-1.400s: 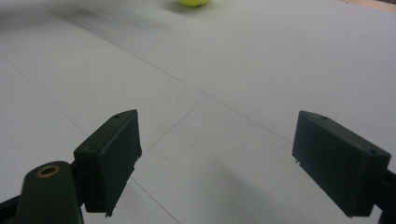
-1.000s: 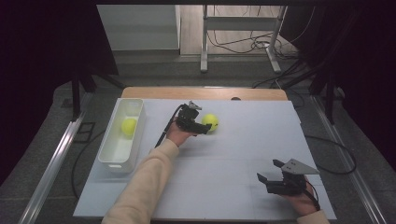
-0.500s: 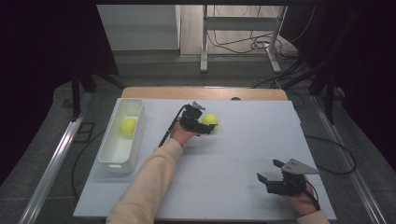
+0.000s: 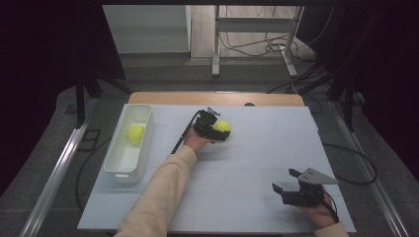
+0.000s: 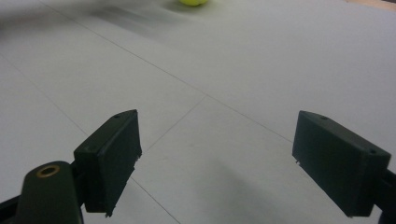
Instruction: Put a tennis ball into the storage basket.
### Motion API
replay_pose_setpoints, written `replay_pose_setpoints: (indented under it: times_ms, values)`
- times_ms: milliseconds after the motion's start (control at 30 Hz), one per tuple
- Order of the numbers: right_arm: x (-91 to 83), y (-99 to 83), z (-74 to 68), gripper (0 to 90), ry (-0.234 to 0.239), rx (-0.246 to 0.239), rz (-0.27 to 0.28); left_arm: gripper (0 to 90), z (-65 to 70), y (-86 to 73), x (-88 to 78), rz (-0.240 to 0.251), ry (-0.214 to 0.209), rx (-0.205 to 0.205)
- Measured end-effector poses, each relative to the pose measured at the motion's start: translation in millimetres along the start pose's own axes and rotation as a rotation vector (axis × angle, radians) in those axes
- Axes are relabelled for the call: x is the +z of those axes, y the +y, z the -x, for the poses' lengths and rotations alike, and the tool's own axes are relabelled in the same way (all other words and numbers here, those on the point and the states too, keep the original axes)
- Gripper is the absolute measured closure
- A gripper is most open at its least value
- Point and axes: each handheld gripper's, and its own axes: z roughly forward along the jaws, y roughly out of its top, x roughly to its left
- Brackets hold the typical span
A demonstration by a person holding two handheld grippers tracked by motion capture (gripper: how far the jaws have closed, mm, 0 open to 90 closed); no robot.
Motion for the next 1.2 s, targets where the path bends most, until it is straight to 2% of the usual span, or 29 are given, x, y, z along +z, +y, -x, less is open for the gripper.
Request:
replay_pose_setpoints:
  times_ms: [100, 300, 433, 467, 567, 800, 1200]
  values:
    - [0.1, -0.2, 0.4, 16.1, 0.001, 0.002, -0.005, 9.7, 0.1, 1.6, 4.2, -0.009, -0.013, 0.004]
    - [-0.4, -0.4, 0.8, 16.1, -0.007, 0.001, -0.008, 10.1, -0.8, 3.7, 10.9, -0.017, -0.008, -0.002]
    - [-0.5, -0.4, 0.9, 16.1, -0.007, 0.001, -0.008, 14.8, -1.6, 3.0, 12.2, -0.020, -0.009, -0.008]
    - [-0.4, -0.5, 0.9, 16.1, -0.006, 0.002, -0.007, 19.4, -2.5, 2.3, 12.2, -0.019, -0.028, -0.009]
    - [-0.2, -0.6, 0.6, 16.1, -0.005, 0.003, -0.003, 25.3, -3.3, 2.3, 10.7, -0.021, -0.029, -0.001]
    - [-0.8, -0.3, 0.4, 16.2, -0.014, 0.000, -0.001, 26.5, -3.6, 2.4, 6.7, -0.030, -0.033, 0.009]
    - [-1.5, 0.0, 0.3, 16.2, -0.013, -0.002, 0.001, 26.5, -3.6, 2.0, -10.4, 0.010, -0.030, 0.013]
